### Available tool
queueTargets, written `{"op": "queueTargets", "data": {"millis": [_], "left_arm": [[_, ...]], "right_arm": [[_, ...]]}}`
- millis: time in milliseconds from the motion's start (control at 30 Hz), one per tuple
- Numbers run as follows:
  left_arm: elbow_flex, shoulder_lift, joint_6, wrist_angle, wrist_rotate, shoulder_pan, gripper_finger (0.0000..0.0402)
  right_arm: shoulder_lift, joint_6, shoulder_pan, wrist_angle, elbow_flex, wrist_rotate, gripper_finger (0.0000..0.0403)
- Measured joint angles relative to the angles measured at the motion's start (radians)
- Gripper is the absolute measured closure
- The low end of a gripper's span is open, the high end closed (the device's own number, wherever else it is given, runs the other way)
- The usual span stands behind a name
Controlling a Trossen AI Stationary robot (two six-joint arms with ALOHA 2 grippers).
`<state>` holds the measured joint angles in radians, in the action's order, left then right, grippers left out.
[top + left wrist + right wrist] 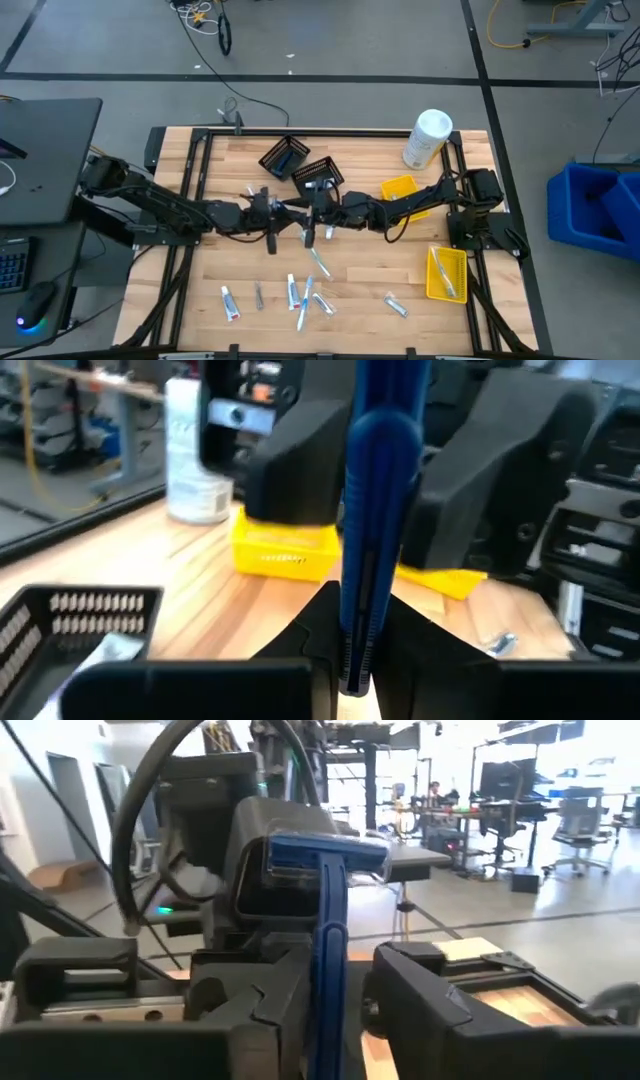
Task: Pick & Place Travel size toiletries
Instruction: Put the razor into the top black bin
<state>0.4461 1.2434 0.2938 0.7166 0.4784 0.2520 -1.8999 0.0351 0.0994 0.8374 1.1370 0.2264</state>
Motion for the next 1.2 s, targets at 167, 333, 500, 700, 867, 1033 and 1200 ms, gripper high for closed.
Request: {"op": "queueTargets", "data": {"millis": [167,333,500,700,867,1033,1200], "left_arm": [[0.0,0.0,0.07,-0.089,0.037,0.0,0.0355],[0.0,0.0,0.129,-0.165,0.12,-0.001,0.0366],[0.0,0.0,0.155,-0.223,0.168,-0.048,0.0365],[0.029,0.0,0.166,-0.362,0.101,-0.207,0.0366],[0.135,0.005,0.102,-0.583,-0.01,-0.414,0.0363],[0.23,0.024,0.032,-0.724,-0.127,-0.608,0.0366],[0.28,0.148,0.011,-0.73,-0.261,-0.733,0.0365]], "right_arm": [[0.026,-0.044,0.004,-0.104,0.0,0.093,0.0248],[0.121,-0.057,0.02,-0.373,0.0,0.195,0.0214],[0.234,0.027,0.047,-0.664,0.0,0.246,0.0186],[0.324,0.14,0.091,-0.937,0.0,0.245,0.0173],[0.331,0.158,0.116,-0.983,0.0,0.245,0.0179],[0.331,0.149,0.117,-1.007,0.0,0.244,0.0194],[0.331,0.14,0.108,-1.014,0.0,0.244,0.0207]]}}
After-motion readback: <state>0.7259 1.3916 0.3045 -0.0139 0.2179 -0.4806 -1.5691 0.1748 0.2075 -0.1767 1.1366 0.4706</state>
